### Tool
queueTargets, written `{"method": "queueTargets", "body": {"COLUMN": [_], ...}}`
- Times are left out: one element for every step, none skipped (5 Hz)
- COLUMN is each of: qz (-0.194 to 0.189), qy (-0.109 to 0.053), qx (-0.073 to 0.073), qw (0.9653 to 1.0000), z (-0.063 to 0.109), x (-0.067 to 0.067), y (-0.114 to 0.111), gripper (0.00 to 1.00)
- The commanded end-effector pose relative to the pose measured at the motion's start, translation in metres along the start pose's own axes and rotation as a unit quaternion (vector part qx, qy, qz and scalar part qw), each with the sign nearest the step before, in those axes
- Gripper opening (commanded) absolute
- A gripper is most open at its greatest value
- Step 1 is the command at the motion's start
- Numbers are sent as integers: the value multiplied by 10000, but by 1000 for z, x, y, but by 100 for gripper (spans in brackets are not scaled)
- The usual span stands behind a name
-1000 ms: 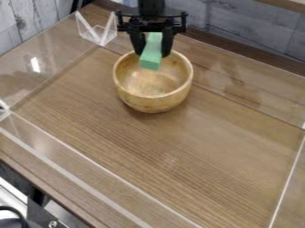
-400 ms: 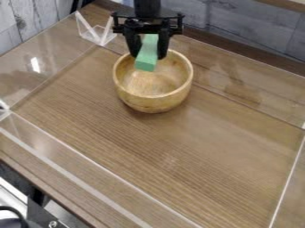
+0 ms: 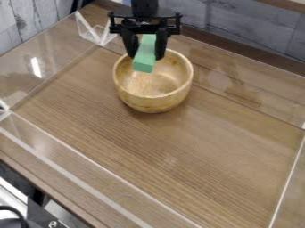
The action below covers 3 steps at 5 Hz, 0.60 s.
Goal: Move green object from inside the wooden bowl to the table next to it
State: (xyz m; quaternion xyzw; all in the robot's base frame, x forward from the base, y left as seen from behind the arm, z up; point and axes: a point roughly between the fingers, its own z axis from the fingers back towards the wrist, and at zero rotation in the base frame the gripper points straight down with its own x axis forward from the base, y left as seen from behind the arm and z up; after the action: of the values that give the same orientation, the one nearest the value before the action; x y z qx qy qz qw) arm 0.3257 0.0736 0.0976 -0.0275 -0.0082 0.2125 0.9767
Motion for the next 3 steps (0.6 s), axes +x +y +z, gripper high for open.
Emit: {"method": "queueTargets", "body": {"qz": [-160, 38, 260], "qy": [-456, -455, -473], "qx": [-83, -71, -79], "qw": [9988, 9989, 9985], "z": [32, 42, 55], "x": [7, 15, 22], "y": [-8, -3, 5], "gripper": [0, 0, 0]}}
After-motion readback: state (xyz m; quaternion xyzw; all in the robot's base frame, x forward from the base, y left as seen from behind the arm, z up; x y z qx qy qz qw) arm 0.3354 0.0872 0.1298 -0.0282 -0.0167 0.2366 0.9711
